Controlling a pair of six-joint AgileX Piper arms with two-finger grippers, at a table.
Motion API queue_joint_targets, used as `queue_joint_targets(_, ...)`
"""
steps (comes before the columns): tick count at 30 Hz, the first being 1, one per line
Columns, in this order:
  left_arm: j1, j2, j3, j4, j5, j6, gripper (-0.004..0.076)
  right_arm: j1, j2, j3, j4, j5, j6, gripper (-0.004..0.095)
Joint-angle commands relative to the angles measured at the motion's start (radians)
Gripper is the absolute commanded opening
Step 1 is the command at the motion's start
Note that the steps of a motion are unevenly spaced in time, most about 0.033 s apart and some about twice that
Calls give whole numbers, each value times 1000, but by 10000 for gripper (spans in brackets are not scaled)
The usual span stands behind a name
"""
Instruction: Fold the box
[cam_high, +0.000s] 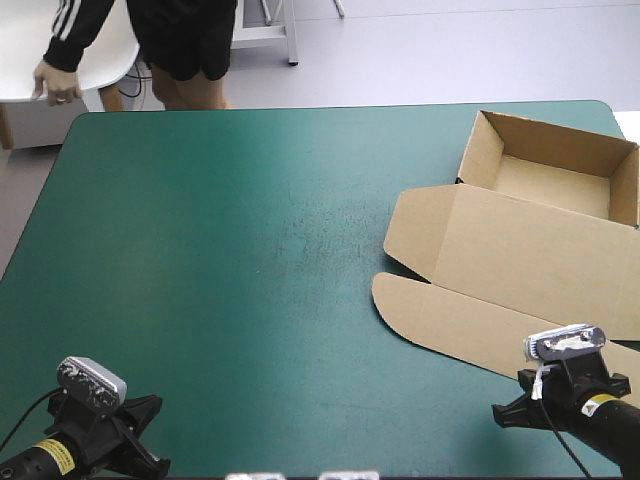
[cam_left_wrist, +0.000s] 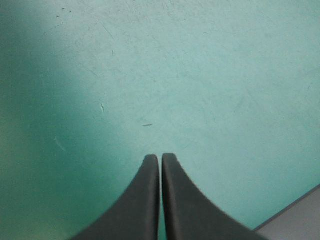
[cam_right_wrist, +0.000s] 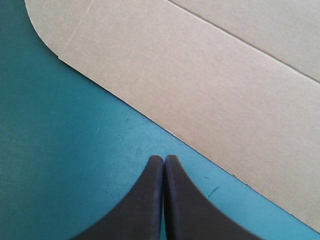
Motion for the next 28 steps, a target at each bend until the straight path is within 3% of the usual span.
queue_joint_targets(1, -1, 12, -11, -11, -33, -3, -8, 2, -53, 5, 23, -55, 6, -16)
queue_joint_targets(28, -1, 12, -6, -13, -28, -3, -8, 2, -108, 22, -4, -36, 62, -16)
